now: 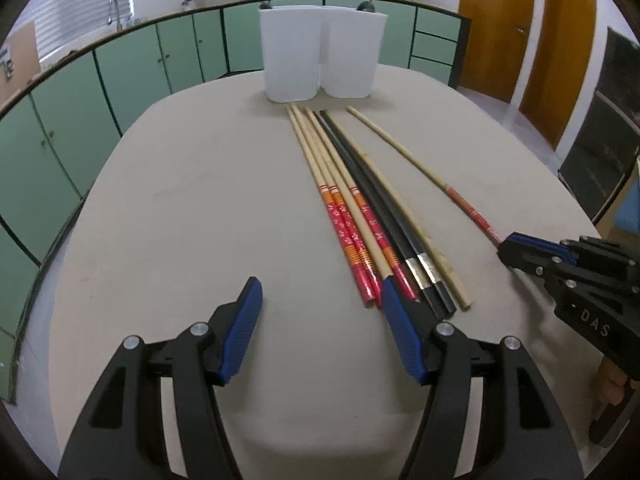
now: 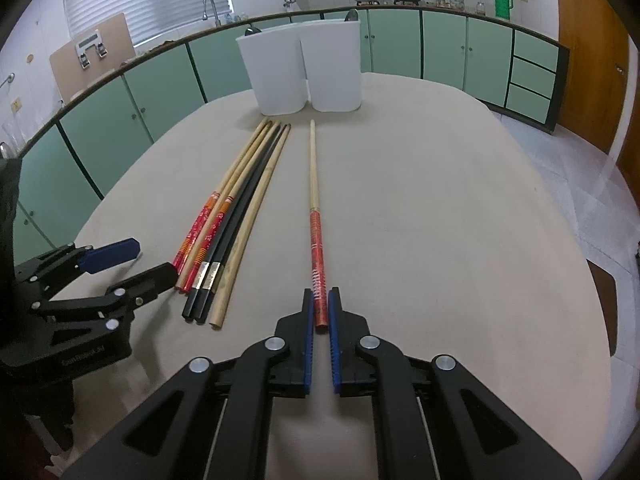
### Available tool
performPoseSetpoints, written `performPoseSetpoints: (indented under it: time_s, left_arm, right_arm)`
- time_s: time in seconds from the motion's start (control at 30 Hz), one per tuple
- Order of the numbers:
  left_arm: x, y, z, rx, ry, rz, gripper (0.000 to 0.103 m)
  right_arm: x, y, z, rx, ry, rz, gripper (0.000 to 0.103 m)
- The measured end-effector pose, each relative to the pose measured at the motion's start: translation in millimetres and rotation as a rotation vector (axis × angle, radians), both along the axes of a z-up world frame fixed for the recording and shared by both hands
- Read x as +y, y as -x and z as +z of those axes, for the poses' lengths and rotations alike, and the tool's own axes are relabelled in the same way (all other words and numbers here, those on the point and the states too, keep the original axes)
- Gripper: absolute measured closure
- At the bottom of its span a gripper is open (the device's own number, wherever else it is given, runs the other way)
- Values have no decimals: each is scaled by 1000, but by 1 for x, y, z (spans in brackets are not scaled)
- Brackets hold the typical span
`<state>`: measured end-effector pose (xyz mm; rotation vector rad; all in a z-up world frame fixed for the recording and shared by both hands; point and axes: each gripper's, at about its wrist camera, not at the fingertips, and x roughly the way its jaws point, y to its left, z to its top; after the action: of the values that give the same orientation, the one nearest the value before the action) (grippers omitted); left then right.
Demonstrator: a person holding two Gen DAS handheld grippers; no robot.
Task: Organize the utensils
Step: 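Grasp a red-patterned chopstick with the left tool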
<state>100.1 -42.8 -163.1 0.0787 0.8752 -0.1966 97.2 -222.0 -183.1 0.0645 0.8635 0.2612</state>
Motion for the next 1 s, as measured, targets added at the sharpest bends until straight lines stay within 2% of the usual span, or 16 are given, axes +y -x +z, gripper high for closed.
performPoseSetpoints:
  time_s: [0.17,0.3,0.47,1.0]
  left_arm:
    - [14,-5,-2,16,1,73,42]
    - [12,-4,-1,9,-14,70,42]
    - [15,-2,0,9,4,73,43]
    - [9,-7,-2,12,-24,66,49]
  right_arm:
    - [0,0,0,0,-1,0,96]
    - [-1,1,0,-3,0,2,95]
    - [-1,5,2,-13,0,37,87]
    - [2,6,0,-9,27,58,87]
